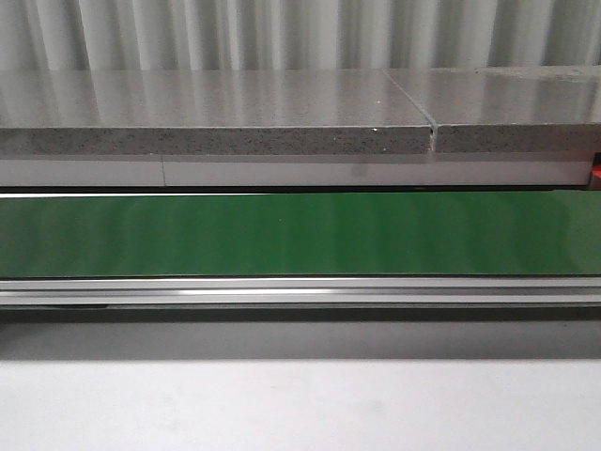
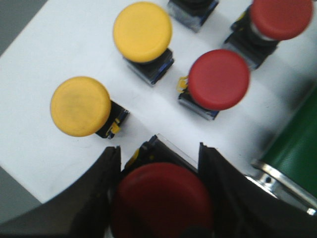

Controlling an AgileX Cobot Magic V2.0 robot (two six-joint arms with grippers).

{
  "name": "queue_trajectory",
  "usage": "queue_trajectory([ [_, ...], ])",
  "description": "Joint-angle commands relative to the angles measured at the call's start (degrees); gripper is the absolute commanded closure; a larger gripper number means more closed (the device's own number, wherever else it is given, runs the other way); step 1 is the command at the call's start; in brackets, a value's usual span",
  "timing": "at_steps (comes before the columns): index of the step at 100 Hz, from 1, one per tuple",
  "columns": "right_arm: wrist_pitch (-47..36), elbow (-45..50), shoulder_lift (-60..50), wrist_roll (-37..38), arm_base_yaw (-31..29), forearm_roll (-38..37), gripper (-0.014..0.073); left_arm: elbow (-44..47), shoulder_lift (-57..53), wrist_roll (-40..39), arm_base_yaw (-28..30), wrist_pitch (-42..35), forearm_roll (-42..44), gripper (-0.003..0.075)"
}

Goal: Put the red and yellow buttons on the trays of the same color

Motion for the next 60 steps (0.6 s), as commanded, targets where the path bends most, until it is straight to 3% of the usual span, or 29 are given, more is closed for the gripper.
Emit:
queue_trajectory([
  [1, -4.7, -0.4, 0.1, -0.2, -0.2, -0.7, 0.0662, -1.4, -5.8, 1.7, -2.1, -1.3, -0.1, 0.0740],
  [25, -4.7, -0.4, 0.1, -0.2, -0.2, -0.7, 0.0662, -7.1, -11.4, 6.4, -6.8, 3.8, -0.7, 0.0740],
  [60, -4.7, -0.4, 0.1, -0.2, -0.2, -0.7, 0.0662, -16.9, -3.4, 17.3, -11.6, 8.7, -12.2, 0.0740],
])
